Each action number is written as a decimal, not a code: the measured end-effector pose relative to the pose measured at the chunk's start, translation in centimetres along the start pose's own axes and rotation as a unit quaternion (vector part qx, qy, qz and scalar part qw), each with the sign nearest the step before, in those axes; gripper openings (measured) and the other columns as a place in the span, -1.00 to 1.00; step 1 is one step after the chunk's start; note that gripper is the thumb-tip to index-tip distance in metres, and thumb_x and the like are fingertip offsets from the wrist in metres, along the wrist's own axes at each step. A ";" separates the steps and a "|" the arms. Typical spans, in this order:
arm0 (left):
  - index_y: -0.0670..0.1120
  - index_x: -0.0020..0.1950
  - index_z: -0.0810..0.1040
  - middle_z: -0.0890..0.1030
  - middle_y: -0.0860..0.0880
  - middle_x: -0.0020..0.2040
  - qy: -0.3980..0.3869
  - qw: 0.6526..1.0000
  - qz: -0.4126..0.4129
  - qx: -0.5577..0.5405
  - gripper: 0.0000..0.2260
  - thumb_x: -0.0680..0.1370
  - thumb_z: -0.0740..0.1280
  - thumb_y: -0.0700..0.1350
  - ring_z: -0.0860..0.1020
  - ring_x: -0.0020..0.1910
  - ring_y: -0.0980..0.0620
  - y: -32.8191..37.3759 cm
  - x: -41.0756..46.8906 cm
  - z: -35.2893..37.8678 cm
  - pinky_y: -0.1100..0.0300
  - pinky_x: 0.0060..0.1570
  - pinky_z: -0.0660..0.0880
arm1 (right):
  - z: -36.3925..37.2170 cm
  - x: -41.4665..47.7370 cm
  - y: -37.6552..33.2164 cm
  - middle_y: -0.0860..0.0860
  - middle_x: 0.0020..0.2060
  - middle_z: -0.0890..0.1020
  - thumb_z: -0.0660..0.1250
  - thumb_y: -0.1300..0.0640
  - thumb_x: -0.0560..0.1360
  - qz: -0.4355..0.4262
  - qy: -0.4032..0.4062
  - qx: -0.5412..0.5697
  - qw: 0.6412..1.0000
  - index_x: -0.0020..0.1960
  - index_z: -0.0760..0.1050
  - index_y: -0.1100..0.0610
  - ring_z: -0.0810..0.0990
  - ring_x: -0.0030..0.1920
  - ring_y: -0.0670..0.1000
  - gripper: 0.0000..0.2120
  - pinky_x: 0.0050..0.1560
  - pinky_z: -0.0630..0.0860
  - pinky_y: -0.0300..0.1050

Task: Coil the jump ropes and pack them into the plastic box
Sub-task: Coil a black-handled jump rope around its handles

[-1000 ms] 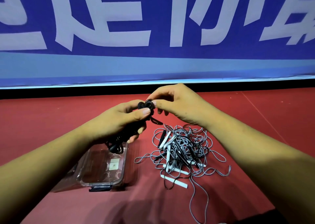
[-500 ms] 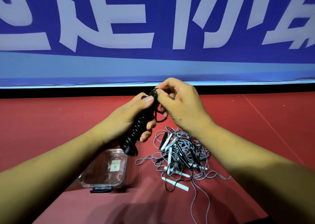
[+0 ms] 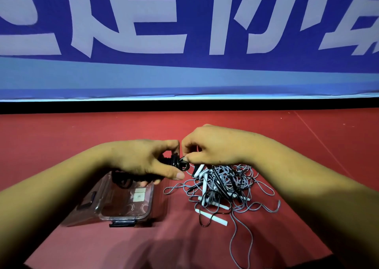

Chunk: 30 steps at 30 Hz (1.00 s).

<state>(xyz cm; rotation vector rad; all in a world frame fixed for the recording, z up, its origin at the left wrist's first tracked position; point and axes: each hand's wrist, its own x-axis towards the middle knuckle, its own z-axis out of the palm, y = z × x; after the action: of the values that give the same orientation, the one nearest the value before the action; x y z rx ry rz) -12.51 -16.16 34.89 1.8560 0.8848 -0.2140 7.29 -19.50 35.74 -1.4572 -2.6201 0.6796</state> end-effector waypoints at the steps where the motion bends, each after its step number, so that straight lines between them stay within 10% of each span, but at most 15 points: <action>1: -0.01 0.22 0.38 0.52 -0.10 -0.33 -0.002 1.000 -0.003 0.008 -0.49 0.41 0.46 0.17 0.44 -0.44 -0.05 0.0 0.0 0.1 0.15 -0.40 0.37 | 0.1 0.0 -0.3 -0.05 -0.30 0.62 0.30 0.10 0.54 -0.010 -0.005 -0.022 1.000 -0.09 0.59 0.09 0.55 -0.30 -0.06 -0.88 -0.20 0.47 -0.11; 6: -0.06 0.10 0.36 0.51 -0.13 -0.34 0.052 0.993 0.066 -0.078 -0.63 0.51 0.43 0.11 0.43 -0.47 -0.06 -0.5 0.0 -0.6 0.20 -0.48 0.32 | -0.2 -0.7 -0.4 -0.15 -0.45 0.45 0.32 0.19 0.52 -0.042 0.147 0.059 0.986 -0.20 0.50 0.04 0.40 -0.41 -0.20 -0.86 -0.35 0.27 -0.36; 17: -0.21 0.10 0.21 0.42 -0.14 -0.42 0.144 0.922 0.233 -0.276 -0.51 0.47 0.28 0.15 0.38 -0.54 -0.05 0.8 1.9 1.0 0.21 -0.48 0.36 | 0.2 0.1 -0.4 -0.09 -0.50 0.42 0.30 0.20 0.52 0.020 0.408 0.292 0.865 -0.19 0.53 0.15 0.31 -0.47 -0.08 -0.88 -0.39 0.28 -0.18; 25: -0.03 -0.02 0.32 0.50 -0.13 -0.39 0.068 0.982 0.109 -0.138 -0.65 0.47 0.35 0.18 0.42 -0.54 -0.04 -1.5 1.6 2.3 0.19 -0.50 0.32 | -0.6 -1.5 1.5 0.03 -0.41 0.58 0.30 0.20 0.57 0.080 0.031 0.258 0.962 -0.05 0.53 0.34 0.51 -0.45 0.02 -0.82 -0.44 0.48 -0.13; 30: -0.04 0.00 0.31 0.50 -0.11 -0.38 0.061 0.987 0.090 -0.121 -0.56 0.41 0.38 0.24 0.42 -0.53 -0.05 -1.3 1.5 1.9 0.17 -0.46 0.34 | -0.7 -1.1 1.4 -0.08 -0.40 0.58 0.32 0.15 0.56 0.027 0.052 0.140 0.988 -0.09 0.56 0.18 0.50 -0.43 -0.10 -0.88 -0.36 0.44 -0.19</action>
<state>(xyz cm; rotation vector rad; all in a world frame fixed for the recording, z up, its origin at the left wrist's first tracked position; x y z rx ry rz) -11.83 -16.82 32.25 1.7219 0.7838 0.1166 9.16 -19.50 35.92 -1.4393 -2.3047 0.9086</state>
